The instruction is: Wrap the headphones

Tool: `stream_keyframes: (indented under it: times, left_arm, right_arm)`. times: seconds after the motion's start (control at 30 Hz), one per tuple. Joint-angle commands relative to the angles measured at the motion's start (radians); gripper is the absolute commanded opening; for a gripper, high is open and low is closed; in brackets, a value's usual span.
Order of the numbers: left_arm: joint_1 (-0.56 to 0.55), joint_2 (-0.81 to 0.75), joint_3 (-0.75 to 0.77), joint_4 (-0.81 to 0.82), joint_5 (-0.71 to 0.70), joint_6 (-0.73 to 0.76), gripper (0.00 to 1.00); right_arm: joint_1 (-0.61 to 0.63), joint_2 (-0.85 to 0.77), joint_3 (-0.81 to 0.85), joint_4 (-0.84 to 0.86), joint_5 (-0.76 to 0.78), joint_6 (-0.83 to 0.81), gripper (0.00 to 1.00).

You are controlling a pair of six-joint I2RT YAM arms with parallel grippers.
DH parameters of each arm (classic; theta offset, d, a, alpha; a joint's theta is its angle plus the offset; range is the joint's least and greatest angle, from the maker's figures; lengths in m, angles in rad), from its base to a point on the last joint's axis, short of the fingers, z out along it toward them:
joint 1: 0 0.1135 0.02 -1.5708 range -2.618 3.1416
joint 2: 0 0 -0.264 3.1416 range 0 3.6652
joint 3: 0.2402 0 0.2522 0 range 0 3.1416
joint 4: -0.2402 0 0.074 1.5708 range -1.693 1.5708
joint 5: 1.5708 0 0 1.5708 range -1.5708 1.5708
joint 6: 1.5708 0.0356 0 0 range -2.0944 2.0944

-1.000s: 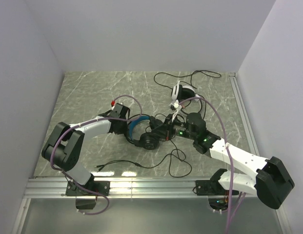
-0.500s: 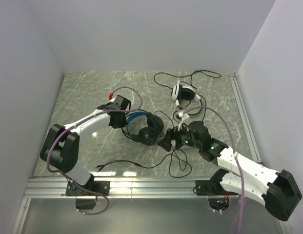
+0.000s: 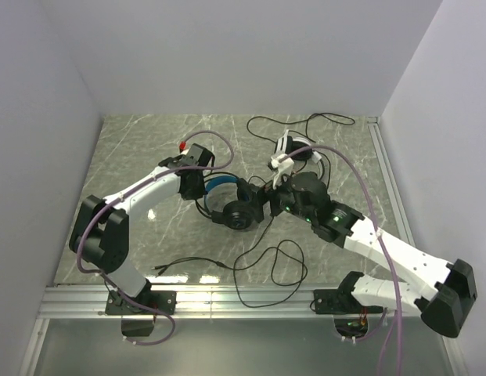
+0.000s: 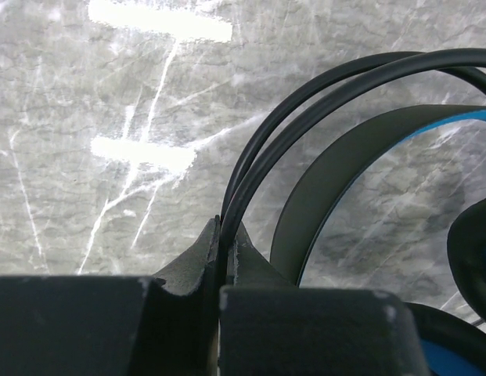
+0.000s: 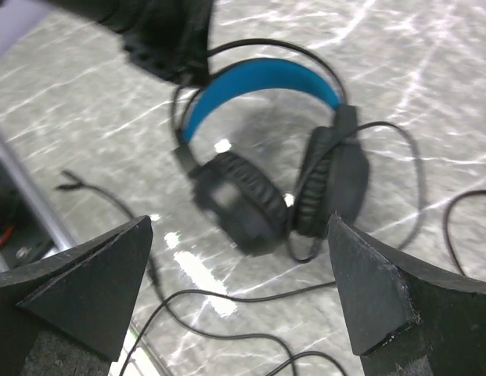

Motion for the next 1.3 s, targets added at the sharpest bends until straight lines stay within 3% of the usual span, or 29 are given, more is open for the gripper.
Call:
stream_keyframes:
  times: [0.0, 0.33, 0.57, 0.73, 0.83, 1.07, 1.27]
  left_arm:
    - [-0.007, -0.061, 0.05, -0.001, 0.003, 0.001, 0.0]
    - [-0.013, -0.158, 0.023, 0.031, -0.022, -0.014, 0.0]
    - [-0.031, -0.167, 0.023, 0.047, -0.034, -0.025, 0.0]
    - [-0.037, -0.17, 0.032, 0.045, -0.047, -0.029, 0.0]
    - [-0.037, -0.156, 0.029, 0.051, -0.04, -0.029, 0.0]
    - [-0.042, -0.123, -0.034, 0.117, -0.01, -0.037, 0.0]
    - [-0.044, -0.08, -0.031, 0.105, -0.022, -0.019, 0.26]
  right_arm:
    - [-0.017, 0.086, 0.106, -0.073, 0.131, 0.011, 1.0]
    - [-0.066, 0.402, 0.362, -0.247, 0.101, 0.089, 1.0]
    - [-0.066, 0.537, 0.406, -0.268, 0.133, 0.138, 0.98]
    - [-0.065, 0.574, 0.4, -0.276, 0.119, 0.146, 0.82]
    - [-0.063, 0.597, 0.395, -0.285, 0.133, 0.154, 0.77]
    - [-0.065, 0.64, 0.341, -0.259, 0.153, 0.168, 0.4]
    - [-0.068, 0.607, 0.341, -0.258, 0.148, 0.16, 0.37]
